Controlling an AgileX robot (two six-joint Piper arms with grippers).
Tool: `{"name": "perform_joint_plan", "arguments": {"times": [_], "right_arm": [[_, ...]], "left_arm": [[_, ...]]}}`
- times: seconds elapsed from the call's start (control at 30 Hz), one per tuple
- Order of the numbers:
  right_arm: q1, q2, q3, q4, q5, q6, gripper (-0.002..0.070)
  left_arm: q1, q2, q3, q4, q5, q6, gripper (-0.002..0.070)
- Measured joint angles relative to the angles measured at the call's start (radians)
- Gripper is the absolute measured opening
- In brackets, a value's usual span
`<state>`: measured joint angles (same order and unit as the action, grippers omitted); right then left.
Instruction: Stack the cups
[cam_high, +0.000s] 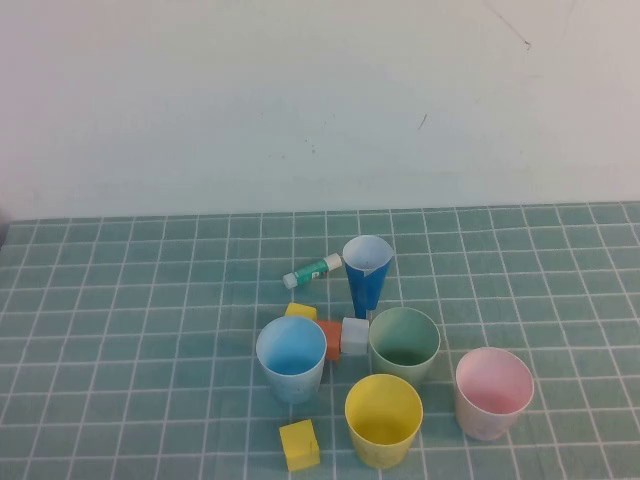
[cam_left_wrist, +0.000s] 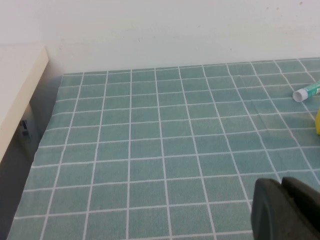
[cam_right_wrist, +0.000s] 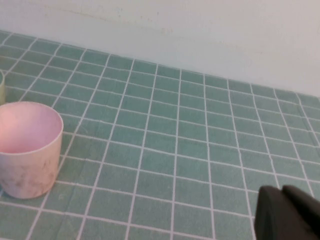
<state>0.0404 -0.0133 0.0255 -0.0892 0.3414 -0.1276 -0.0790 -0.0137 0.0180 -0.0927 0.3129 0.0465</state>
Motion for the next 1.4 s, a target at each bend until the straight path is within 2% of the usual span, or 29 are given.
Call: {"name": "perform_joint_plan", "arguments": {"times": [0.67, 0.8, 0.97, 1.03, 1.3, 1.4], "right_arm": [[0.000, 0.000, 0.000, 0.000, 0.002, 0.000, -0.0003], [0.000, 0.000, 0.000, 0.000, 0.002, 0.000, -0.0003], [0.000, 0.000, 0.000, 0.000, 0.002, 0.000, -0.0003], [0.000, 0.000, 0.000, 0.000, 0.002, 0.000, -0.0003], [0.000, 0.000, 0.000, 0.000, 0.002, 0.000, -0.0003], [0.000, 0.000, 0.000, 0.000, 0.002, 0.000, -0.0003]], "left_arm": [[0.000, 0.000, 0.000, -0.027, 0.000, 0.000, -0.0003], [0.000, 0.000, 0.002, -0.192, -0.026, -0.024, -0.0003], [0.000, 0.000, 0.002, -0.679, -0.125, -0.127, -0.0003], [0.000, 0.000, 0.002, -0.791, -0.152, -0.139, -0.0003], [0.000, 0.000, 0.002, -0.867, -0.204, -0.130, -0.0003], [0.000, 0.000, -0.007, -0.853, -0.169, -0.047, -0.0003]]}}
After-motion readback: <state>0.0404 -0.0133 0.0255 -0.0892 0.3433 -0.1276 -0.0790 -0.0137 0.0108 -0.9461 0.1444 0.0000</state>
